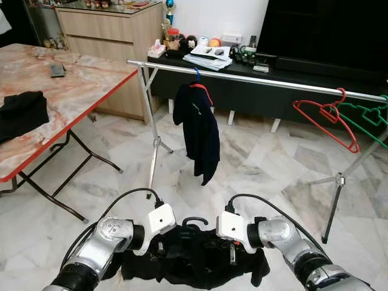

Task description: Hang hanger

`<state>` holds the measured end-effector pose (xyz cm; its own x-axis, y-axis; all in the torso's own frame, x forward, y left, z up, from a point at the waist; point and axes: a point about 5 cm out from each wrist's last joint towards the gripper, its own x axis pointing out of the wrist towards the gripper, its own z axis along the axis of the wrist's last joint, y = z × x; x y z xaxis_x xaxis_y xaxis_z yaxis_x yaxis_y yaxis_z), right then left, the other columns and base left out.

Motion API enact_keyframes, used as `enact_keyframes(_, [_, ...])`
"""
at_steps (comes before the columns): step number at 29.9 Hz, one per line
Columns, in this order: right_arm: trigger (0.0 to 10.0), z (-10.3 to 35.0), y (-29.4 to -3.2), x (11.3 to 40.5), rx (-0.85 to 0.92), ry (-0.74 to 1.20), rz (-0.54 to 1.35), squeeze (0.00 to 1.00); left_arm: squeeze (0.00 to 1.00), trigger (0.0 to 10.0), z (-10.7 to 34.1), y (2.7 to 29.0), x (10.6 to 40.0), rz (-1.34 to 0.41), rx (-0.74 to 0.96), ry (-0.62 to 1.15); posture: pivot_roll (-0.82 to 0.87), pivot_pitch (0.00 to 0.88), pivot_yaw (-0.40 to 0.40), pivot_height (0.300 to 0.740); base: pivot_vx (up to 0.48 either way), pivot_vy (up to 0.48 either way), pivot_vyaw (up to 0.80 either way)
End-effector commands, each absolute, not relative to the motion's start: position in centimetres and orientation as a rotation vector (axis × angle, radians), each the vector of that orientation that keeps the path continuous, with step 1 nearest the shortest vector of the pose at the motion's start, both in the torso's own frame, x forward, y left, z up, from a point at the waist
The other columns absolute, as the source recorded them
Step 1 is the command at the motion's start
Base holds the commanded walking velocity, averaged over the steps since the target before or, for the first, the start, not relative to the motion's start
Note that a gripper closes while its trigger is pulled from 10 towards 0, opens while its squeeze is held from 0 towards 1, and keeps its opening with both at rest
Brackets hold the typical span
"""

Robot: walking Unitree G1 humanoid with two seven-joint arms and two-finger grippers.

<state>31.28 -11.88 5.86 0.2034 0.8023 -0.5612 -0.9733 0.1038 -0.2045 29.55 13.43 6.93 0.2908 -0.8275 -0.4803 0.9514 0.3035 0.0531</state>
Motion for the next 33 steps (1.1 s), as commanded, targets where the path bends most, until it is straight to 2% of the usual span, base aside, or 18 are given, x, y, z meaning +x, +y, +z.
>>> enact_keyframes(1, [10.0, 7.4, -11.46, 32.25, -0.584, 0.266, 1.325, 0.0, 0.0, 0.0, 7.03, 13.02, 29.61, -1.246, 0.352, 0.388, 0.12, 0.033, -0.054, 0.74, 0.0, 0.0, 0.0])
enact_keyframes(33, [10.0, 7.7, -11.57, 32.58, -0.578, 0.276, 1.31, 0.0, 0.0, 0.0, 6.84, 12.93, 29.93, -1.237, 0.342, 0.382, 0.1, 0.021, -0.053, 0.74, 0.0, 0.0, 0.0])
